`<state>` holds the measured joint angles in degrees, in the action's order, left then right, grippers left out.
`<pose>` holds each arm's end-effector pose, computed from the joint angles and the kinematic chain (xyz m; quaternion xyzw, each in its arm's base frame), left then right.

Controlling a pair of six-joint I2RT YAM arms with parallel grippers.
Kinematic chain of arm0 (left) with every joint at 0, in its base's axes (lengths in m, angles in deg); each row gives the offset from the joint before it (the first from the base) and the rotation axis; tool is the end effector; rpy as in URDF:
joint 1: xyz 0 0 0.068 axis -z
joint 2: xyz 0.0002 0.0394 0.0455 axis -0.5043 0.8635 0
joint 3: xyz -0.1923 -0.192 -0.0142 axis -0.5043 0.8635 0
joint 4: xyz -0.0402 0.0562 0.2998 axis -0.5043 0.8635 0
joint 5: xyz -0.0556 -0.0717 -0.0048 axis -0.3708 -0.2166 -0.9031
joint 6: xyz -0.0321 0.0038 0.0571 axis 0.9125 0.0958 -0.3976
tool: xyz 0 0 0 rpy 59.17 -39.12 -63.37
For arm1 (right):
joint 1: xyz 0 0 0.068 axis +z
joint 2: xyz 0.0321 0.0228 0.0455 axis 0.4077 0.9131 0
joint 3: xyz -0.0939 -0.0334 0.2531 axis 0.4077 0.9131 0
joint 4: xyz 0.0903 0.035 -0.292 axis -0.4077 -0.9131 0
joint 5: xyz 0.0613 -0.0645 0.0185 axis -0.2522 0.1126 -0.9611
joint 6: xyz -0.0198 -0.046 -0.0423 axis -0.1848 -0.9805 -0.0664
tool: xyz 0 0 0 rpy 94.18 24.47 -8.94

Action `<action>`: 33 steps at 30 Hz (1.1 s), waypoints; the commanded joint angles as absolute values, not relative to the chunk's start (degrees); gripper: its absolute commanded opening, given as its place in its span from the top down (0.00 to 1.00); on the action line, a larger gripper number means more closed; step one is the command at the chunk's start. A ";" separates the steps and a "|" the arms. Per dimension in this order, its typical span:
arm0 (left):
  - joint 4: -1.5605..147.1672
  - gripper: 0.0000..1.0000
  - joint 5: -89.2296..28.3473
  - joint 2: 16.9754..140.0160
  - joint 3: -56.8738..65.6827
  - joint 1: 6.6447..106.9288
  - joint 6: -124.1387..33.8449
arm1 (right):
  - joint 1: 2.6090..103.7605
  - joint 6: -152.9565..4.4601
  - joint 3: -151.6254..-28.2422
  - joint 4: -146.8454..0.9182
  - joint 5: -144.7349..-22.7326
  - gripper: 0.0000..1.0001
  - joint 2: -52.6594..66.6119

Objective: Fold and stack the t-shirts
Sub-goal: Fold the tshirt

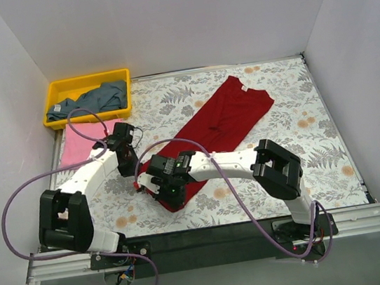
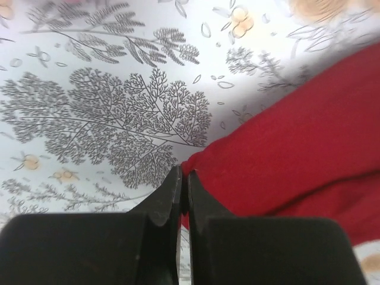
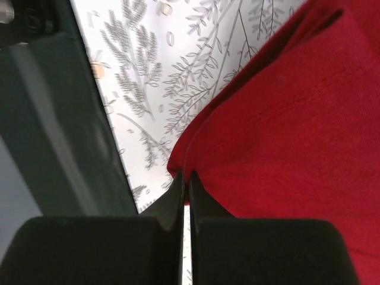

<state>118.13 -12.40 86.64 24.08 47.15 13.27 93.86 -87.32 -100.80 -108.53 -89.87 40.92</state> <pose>0.2963 -0.0806 0.1548 -0.4519 0.8776 -0.0324 0.1570 0.1512 0.4464 0.1523 -0.6175 0.7468 0.2141 0.1233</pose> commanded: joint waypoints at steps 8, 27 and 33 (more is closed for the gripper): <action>116.58 1.00 -26.38 89.21 7.15 46.11 16.13 | 88.23 -88.97 -100.70 -113.32 -79.29 0.99 30.14; 89.24 1.00 -49.34 114.27 -5.87 47.69 27.91 | 70.73 -94.86 -94.02 -111.05 -51.32 0.99 27.41; 85.46 1.00 -50.04 117.17 -6.57 48.74 28.35 | 68.97 -96.00 -95.42 -110.51 -49.38 0.99 28.81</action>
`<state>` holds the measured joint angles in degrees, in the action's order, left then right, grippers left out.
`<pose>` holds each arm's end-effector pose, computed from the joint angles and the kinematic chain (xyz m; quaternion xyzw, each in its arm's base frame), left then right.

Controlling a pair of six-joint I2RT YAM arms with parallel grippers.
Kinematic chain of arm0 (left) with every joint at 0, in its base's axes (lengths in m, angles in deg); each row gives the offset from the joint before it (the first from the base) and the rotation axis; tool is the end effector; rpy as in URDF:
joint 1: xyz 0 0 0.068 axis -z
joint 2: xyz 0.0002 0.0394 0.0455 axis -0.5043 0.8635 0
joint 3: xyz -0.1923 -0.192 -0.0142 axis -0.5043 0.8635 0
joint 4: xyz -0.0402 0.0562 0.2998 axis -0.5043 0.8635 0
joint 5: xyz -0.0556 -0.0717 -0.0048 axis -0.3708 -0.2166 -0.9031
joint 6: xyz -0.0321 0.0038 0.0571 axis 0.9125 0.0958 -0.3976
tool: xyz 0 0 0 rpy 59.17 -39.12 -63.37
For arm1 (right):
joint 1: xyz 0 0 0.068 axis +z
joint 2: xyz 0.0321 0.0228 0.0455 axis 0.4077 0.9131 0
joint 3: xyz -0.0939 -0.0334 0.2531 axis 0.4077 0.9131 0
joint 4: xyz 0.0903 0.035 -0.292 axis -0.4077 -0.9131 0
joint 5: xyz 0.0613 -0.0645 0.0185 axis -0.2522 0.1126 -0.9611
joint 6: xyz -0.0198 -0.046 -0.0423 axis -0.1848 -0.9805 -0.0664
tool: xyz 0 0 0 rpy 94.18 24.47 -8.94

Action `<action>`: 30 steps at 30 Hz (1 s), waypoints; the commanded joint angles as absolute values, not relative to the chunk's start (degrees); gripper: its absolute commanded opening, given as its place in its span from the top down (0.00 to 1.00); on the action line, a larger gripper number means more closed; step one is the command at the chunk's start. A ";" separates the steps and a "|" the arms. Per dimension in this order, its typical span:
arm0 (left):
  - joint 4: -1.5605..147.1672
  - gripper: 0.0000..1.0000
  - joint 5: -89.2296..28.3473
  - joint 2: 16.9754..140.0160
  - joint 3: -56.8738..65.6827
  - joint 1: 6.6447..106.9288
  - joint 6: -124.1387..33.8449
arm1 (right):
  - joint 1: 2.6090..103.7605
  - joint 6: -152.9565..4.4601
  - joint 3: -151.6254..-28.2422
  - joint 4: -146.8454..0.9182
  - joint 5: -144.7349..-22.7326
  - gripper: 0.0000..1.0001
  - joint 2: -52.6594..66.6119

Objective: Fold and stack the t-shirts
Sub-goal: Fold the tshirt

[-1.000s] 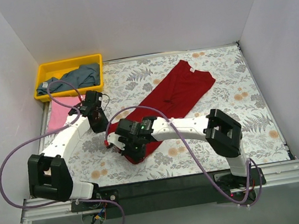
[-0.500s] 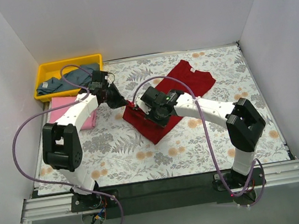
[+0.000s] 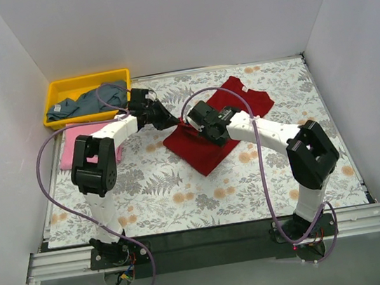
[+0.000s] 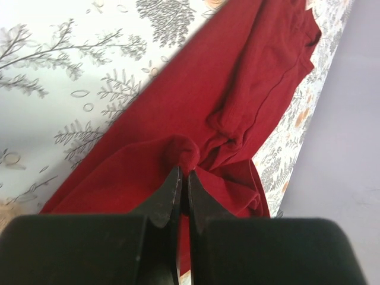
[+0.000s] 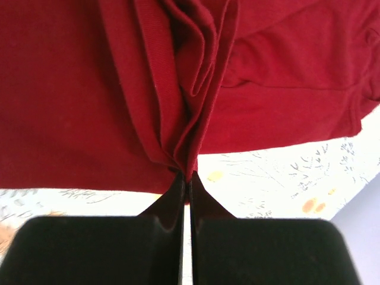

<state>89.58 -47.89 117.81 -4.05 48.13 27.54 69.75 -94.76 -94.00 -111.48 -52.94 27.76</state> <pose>0.4562 -0.1704 0.1471 -0.4343 0.8063 -0.3979 0.0538 0.3129 0.2914 0.2094 -0.4269 0.8491 -0.1199 0.2872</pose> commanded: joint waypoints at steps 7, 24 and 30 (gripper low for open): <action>82.21 1.00 -49.43 119.10 -6.66 49.62 28.18 | 67.92 -95.56 -92.53 -107.44 -45.16 0.99 30.31; 77.46 0.99 -45.48 124.11 -6.83 51.82 23.88 | 66.69 -94.86 -89.62 -101.64 -41.38 0.93 35.93; 76.40 0.84 -44.95 123.68 -6.92 52.26 22.99 | 66.77 -93.55 -89.27 -101.37 -41.02 0.79 35.06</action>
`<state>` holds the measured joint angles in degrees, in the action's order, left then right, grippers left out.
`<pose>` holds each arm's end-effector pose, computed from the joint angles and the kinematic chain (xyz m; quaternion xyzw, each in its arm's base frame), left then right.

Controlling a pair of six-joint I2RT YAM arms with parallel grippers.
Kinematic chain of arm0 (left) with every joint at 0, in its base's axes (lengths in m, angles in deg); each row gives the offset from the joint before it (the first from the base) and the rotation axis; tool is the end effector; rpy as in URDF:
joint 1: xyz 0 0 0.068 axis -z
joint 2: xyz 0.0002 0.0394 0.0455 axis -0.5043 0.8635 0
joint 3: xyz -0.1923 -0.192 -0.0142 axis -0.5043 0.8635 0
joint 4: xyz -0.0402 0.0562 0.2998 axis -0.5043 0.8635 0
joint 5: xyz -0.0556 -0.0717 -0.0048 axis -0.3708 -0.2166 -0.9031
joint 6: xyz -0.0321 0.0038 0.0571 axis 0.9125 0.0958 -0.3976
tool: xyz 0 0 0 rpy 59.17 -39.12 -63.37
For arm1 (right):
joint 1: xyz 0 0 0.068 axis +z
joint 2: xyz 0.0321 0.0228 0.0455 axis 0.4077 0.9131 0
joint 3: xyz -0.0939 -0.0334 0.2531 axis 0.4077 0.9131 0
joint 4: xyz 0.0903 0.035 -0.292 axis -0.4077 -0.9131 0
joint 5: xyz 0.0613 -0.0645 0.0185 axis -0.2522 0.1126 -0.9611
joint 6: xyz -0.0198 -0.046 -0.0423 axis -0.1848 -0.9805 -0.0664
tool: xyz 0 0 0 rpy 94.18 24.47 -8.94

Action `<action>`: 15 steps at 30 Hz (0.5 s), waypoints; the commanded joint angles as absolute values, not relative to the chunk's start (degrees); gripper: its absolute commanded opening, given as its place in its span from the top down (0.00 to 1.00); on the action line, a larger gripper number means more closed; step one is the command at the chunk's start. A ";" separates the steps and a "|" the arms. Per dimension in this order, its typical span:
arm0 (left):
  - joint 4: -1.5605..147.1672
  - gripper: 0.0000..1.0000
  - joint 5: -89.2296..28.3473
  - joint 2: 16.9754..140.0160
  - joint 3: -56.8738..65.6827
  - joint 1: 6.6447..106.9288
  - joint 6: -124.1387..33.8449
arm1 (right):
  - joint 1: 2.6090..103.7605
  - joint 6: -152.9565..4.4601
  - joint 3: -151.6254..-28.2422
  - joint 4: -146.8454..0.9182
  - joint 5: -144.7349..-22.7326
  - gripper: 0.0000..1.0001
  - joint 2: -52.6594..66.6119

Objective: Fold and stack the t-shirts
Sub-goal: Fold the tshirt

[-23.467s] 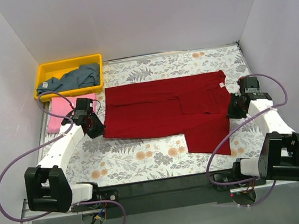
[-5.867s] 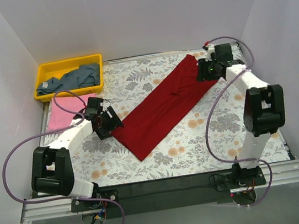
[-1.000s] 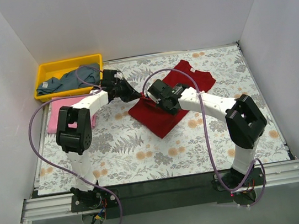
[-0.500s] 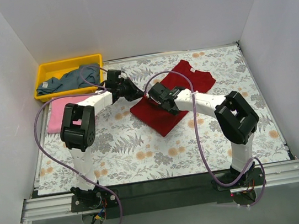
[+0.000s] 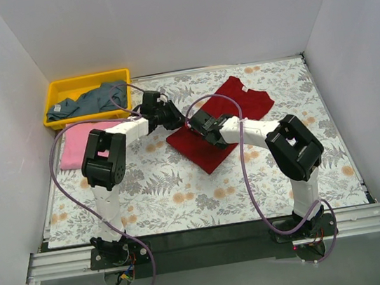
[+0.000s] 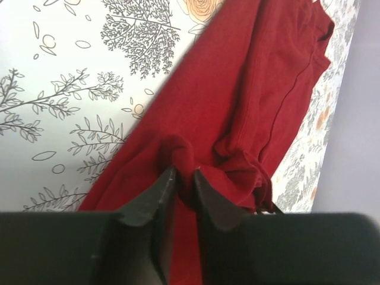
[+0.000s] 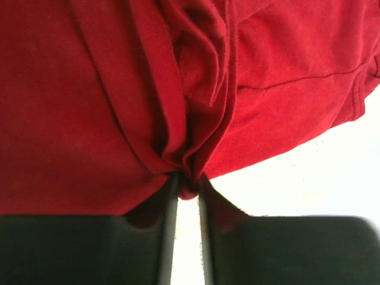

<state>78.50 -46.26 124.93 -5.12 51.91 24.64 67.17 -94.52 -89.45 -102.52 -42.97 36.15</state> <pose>0.4661 -0.2074 0.1099 -0.3769 0.8207 -0.4201 0.0890 0.3369 0.2767 0.1342 -0.3899 0.8534 -0.2166 0.2698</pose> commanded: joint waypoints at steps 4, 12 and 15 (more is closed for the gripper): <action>75.87 0.52 -43.54 120.52 -5.34 52.43 22.46 | 66.77 -92.49 -90.32 -101.46 -40.32 0.60 32.60; 76.75 0.15 -38.18 108.39 1.76 52.52 19.56 | 65.90 -91.08 -91.56 -101.37 -45.59 0.44 28.73; 77.28 0.15 -37.39 105.58 4.49 52.61 19.56 | 65.45 -90.73 -91.29 -101.37 -47.17 0.44 28.90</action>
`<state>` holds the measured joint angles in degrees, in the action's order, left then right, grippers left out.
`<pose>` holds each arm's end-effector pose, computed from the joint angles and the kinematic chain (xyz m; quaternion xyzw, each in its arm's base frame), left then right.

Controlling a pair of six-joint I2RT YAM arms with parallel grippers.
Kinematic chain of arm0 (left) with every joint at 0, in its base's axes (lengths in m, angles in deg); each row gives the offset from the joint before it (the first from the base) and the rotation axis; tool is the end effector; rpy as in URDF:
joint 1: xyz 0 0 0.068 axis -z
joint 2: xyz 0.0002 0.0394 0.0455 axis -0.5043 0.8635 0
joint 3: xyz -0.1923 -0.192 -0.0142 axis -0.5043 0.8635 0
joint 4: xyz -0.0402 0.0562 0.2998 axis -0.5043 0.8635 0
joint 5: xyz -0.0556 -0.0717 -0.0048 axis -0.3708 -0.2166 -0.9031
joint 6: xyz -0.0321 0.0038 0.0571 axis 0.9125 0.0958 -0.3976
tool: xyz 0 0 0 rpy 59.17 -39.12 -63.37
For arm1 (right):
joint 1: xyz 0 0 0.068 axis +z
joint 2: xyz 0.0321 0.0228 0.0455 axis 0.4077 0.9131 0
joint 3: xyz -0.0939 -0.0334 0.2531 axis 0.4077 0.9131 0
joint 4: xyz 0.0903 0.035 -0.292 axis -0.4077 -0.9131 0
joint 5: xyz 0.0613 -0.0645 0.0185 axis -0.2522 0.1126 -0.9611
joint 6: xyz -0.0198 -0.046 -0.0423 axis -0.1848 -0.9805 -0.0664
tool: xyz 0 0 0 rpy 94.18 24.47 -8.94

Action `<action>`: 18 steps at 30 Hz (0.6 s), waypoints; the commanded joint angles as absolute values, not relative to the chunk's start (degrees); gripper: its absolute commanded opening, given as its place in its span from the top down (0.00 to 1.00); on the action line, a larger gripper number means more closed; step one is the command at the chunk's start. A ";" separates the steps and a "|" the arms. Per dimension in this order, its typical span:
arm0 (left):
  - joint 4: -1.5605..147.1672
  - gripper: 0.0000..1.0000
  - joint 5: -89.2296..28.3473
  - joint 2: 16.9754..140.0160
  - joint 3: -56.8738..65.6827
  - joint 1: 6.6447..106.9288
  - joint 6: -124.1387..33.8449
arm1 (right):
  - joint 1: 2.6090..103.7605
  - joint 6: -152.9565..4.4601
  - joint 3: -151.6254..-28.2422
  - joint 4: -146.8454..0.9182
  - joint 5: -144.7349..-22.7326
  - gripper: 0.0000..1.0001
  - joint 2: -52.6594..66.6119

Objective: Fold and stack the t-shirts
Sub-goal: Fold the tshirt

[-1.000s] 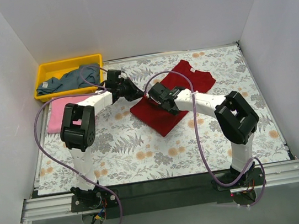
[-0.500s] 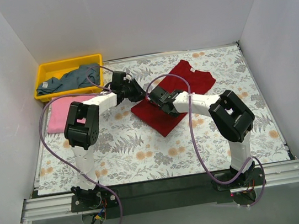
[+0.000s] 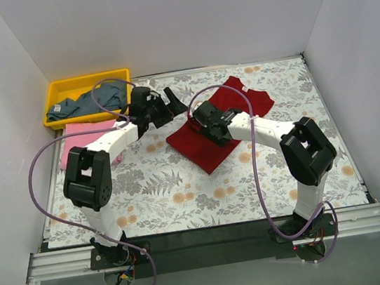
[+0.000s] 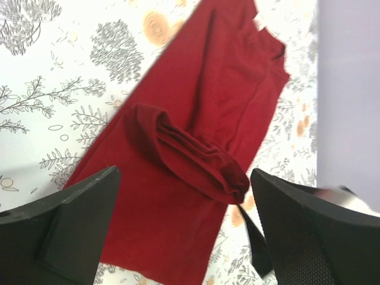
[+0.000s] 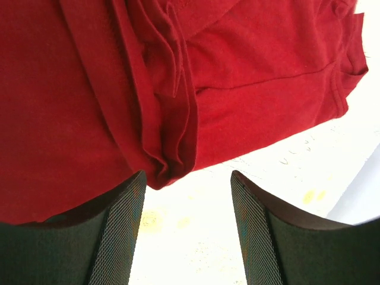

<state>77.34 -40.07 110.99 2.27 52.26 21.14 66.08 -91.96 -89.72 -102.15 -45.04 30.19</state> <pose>0.4377 -0.1937 0.1791 -0.3502 0.8107 -0.4322 0.1825 0.3393 0.2698 0.1784 -0.3486 0.8627 -0.1784 0.3199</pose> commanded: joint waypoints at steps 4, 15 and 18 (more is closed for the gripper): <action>77.37 0.19 -37.91 105.74 7.66 53.49 19.39 | 65.37 -90.47 -90.94 -100.50 -53.84 0.43 28.20; 77.81 0.43 -37.12 111.01 11.09 54.98 19.56 | 61.24 -89.85 -88.92 -99.18 -54.30 0.36 31.80; 77.90 0.43 -36.95 111.46 11.36 54.98 19.56 | 59.13 -89.59 -88.31 -98.48 -53.51 0.36 32.77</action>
